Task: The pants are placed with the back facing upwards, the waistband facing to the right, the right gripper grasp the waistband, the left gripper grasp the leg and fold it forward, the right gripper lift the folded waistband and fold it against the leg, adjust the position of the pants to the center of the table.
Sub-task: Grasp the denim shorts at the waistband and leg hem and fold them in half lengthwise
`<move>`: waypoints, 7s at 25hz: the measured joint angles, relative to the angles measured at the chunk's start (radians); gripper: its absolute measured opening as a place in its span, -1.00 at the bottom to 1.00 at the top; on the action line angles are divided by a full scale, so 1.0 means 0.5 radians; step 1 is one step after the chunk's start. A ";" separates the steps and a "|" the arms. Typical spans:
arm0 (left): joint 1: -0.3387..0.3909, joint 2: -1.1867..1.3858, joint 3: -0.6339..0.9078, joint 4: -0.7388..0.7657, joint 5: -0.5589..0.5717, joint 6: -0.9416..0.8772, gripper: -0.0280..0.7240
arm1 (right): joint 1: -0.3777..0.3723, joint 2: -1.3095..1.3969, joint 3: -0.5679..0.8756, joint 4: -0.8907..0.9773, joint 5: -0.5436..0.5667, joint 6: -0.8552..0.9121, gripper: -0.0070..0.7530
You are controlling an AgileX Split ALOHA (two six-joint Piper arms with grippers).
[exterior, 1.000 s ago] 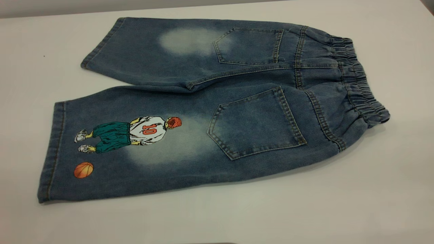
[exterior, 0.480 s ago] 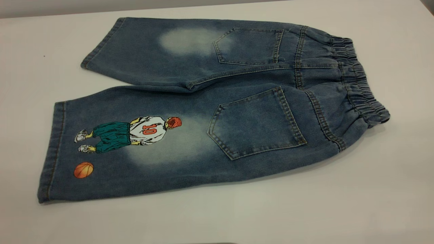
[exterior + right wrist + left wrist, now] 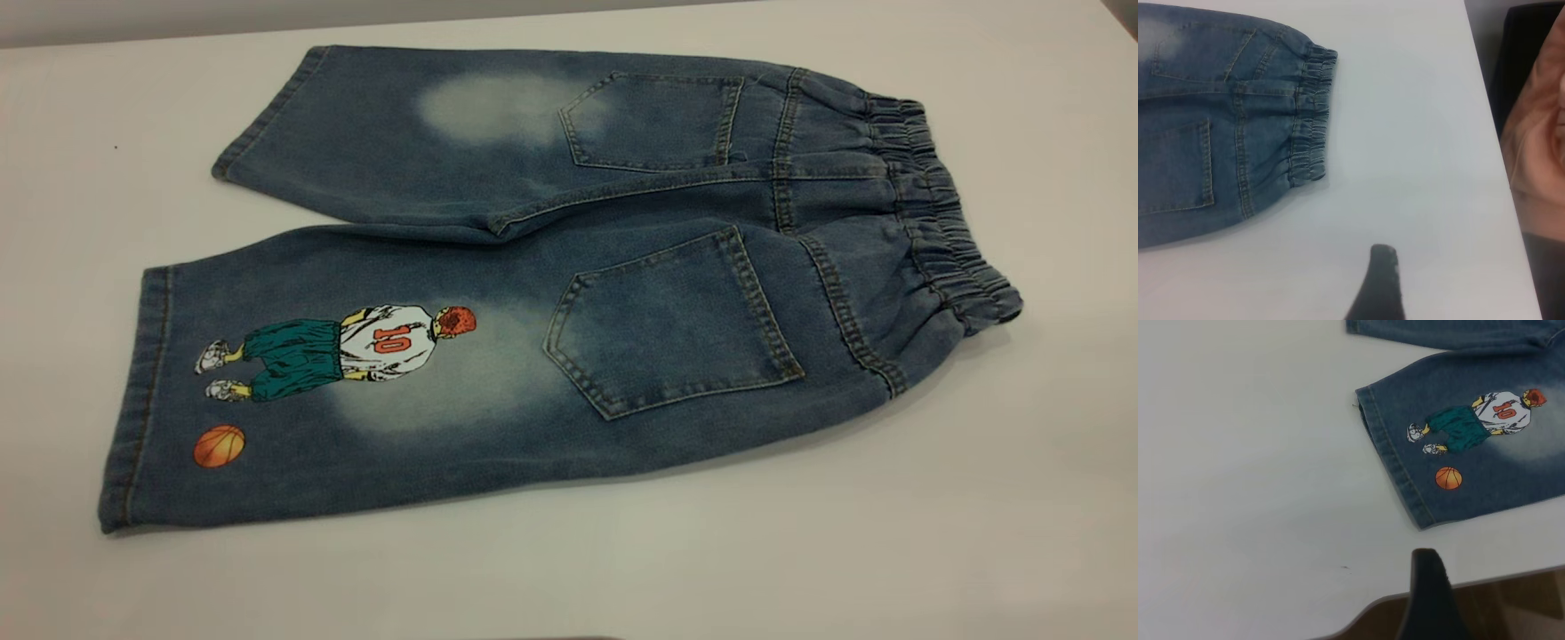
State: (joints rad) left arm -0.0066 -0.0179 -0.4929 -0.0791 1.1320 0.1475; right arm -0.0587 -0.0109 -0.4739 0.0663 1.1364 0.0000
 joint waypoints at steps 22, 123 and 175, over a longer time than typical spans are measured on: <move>0.000 0.971 -0.099 -0.019 -0.402 -0.414 0.25 | 0.000 0.653 -0.179 0.278 -0.210 -0.041 0.52; -0.153 3.887 -0.177 -0.216 -1.898 -0.214 -0.12 | 0.000 4.148 -0.557 3.009 -1.065 -2.500 -0.88; -0.242 4.456 -1.282 0.232 -3.562 0.000 -0.79 | 0.000 4.437 -1.541 3.464 -1.329 -2.970 -0.84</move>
State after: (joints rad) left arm -0.1275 2.2102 -1.1339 0.0368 -0.6489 0.1473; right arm -0.0585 2.2074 -1.2443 1.7983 0.4721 -1.4850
